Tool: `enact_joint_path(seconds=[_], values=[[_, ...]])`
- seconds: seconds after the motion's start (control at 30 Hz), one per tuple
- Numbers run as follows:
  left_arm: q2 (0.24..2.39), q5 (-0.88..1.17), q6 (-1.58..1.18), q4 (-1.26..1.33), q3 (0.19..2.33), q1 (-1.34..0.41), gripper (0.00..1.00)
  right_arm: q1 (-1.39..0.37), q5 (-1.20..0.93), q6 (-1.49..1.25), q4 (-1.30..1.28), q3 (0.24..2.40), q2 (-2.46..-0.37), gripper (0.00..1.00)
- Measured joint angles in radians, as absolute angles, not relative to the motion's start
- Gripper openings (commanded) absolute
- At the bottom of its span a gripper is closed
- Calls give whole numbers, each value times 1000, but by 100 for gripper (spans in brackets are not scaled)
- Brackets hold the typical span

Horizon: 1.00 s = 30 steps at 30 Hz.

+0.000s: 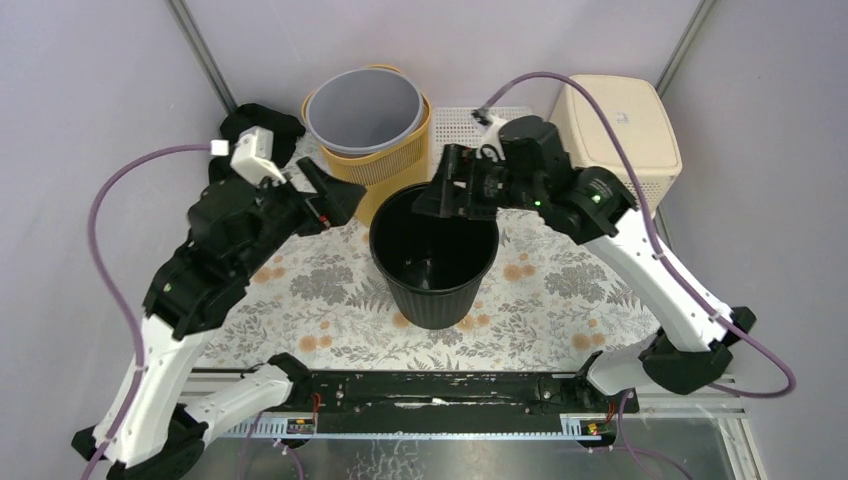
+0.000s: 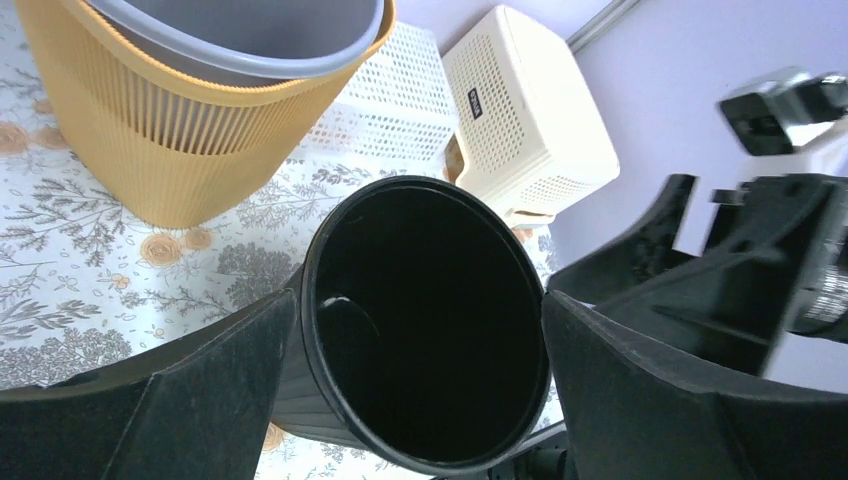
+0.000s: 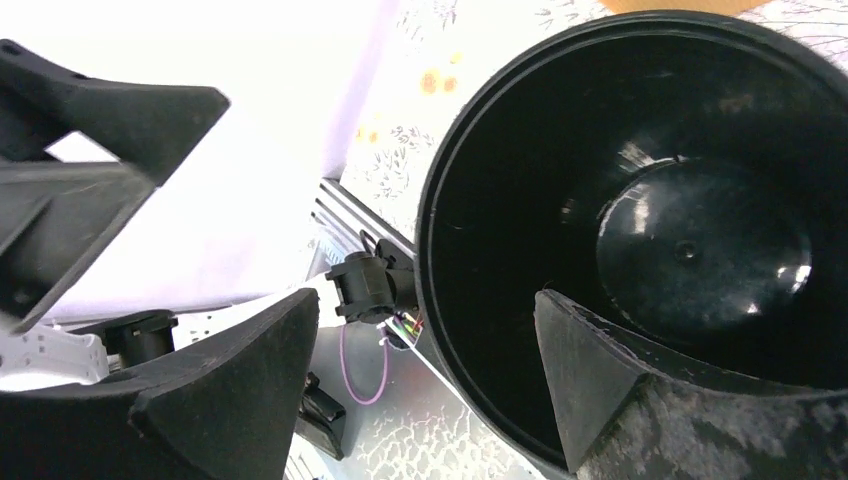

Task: Turn the large container upside down
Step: Place the container at the center of the board, then turn the container upside down at the center of the board.

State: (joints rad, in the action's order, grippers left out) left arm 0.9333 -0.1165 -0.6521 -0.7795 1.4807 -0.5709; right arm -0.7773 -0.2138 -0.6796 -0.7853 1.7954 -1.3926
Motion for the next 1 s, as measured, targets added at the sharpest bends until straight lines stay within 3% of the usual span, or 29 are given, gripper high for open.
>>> enact_joint_path(seconds=[0.47, 0.73, 0.9, 0.93, 1.0], values=[[809, -178, -641, -878, 1483, -571, 100, -1059, 96, -702, -989, 2159, -1821, 75], [784, -180, -634, -896, 1479, -571, 100, -1104, 202, -748, -1066, 2221, -1943, 62], [772, -179, -630, -906, 1472, -571, 100, -1113, 253, -764, -1117, 2306, -2040, 61], [772, -179, -628, -909, 1472, -571, 100, -1115, 259, -765, -1125, 2317, -2056, 59], [772, -179, -625, -916, 1472, -571, 100, -1119, 272, -767, -1142, 2329, -2085, 44]])
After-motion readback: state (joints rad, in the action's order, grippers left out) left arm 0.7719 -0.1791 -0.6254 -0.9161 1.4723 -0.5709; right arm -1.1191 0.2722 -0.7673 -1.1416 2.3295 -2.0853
